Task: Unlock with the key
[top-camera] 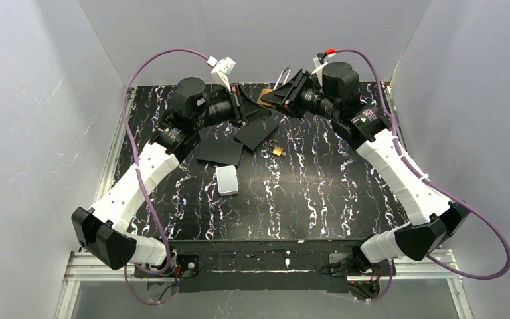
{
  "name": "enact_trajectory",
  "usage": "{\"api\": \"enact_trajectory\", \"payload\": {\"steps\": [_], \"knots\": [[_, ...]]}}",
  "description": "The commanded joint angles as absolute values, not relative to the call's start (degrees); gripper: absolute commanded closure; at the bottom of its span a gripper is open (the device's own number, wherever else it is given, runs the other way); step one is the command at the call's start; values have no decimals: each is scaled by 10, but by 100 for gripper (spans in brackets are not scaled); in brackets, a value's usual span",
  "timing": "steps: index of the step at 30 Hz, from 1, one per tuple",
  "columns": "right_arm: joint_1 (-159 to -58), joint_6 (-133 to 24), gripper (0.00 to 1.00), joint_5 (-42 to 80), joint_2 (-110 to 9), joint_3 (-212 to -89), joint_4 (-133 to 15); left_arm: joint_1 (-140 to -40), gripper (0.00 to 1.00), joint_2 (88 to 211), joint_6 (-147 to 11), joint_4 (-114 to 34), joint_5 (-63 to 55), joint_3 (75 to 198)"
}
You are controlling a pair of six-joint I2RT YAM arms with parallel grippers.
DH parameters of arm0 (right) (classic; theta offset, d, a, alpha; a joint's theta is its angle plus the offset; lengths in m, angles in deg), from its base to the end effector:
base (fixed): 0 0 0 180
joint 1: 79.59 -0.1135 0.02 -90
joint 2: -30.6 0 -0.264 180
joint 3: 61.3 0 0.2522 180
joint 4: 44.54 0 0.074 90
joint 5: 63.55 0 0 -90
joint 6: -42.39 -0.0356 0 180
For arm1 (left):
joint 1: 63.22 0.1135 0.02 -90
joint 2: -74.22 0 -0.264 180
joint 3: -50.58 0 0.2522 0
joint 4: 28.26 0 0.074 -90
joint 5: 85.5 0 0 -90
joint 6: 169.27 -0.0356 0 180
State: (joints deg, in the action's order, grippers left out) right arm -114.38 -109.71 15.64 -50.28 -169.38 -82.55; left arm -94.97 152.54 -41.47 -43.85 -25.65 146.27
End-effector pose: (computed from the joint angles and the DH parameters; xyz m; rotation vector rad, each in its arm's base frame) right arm 0.2504 0.1821 0.4690 0.3155 1.9521 1.3439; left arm 0.2559 -0.1794 0.4506 0.3707 1.6716 -1.3356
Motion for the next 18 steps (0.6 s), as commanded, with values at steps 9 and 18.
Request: {"api": "enact_trajectory", "payload": {"steps": [9,18], "knots": [[-1144,-1053,99,150,-494,-1733,-818,-935,55,1473,-489,-459,-167,1460],[-1144,-1049,99,128,-492,-1720,-779,-933,16,1418,-539,-481,-174,1430]]}}
